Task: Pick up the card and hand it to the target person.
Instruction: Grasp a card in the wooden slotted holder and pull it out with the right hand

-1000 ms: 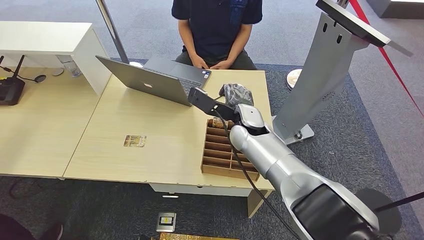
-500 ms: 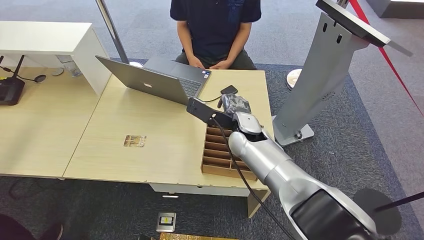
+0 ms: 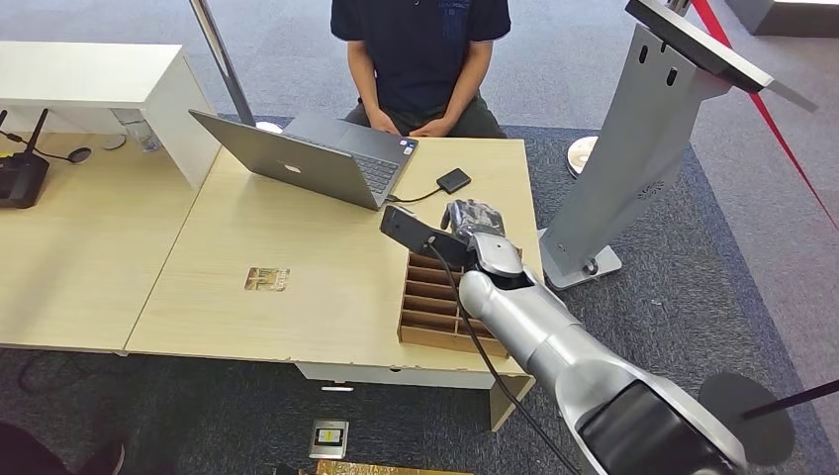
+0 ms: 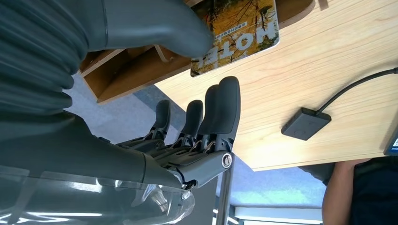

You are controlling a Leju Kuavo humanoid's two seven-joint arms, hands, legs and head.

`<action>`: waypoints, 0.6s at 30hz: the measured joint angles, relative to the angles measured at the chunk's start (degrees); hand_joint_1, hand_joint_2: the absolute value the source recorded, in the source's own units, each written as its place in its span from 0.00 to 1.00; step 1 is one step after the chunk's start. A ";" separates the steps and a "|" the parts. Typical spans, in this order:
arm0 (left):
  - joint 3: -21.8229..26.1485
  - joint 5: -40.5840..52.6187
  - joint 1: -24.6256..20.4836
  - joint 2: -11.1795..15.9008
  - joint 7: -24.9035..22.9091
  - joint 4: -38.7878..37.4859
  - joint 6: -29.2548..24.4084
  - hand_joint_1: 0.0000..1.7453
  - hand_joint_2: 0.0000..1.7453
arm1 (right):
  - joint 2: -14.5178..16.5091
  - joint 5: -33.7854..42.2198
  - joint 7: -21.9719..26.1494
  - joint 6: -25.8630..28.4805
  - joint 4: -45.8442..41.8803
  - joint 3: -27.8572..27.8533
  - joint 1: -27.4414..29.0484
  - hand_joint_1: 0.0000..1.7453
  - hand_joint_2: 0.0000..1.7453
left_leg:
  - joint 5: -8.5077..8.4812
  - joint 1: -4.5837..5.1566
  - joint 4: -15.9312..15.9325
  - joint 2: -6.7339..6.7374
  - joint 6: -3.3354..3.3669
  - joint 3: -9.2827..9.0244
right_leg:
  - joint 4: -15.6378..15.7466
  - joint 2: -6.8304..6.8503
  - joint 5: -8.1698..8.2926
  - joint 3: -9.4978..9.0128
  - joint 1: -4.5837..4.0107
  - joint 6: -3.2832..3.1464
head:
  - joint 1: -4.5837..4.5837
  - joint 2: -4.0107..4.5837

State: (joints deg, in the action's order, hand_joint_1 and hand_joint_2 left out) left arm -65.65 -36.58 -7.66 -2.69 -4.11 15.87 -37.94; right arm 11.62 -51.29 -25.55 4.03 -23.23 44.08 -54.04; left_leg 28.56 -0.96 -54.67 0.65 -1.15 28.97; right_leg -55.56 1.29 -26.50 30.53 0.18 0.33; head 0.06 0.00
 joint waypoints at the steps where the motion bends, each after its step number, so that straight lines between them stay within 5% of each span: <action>1: -0.01 -0.04 0.00 0.00 0.00 0.00 -0.08 0.00 0.00 | -0.02 -0.05 0.06 0.14 0.15 0.03 0.01 0.56 1.00 | 0.00 0.00 0.00 0.00 0.00 0.00 | 0.00 0.00 0.00 0.00 0.00 0.00 | 0.01 0.00; 18: -0.08 -0.30 0.10 -0.09 0.35 0.01 -0.22 0.00 0.00 | -0.02 0.80 1.87 1.42 1.62 0.27 0.21 0.68 1.00 | 0.00 0.00 0.00 0.00 0.00 0.02 | 0.00 0.00 0.00 0.01 0.00 0.00 | 0.01 0.00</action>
State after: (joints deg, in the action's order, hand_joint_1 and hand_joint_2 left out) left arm -65.72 -36.88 -7.56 -2.78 -3.76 15.87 -38.16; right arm 11.60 -50.49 -23.67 5.44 -21.61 44.35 -53.83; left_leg 28.56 -0.96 -54.66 0.65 -1.15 28.99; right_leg -55.56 1.29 -26.50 30.54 0.18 0.33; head 0.07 0.00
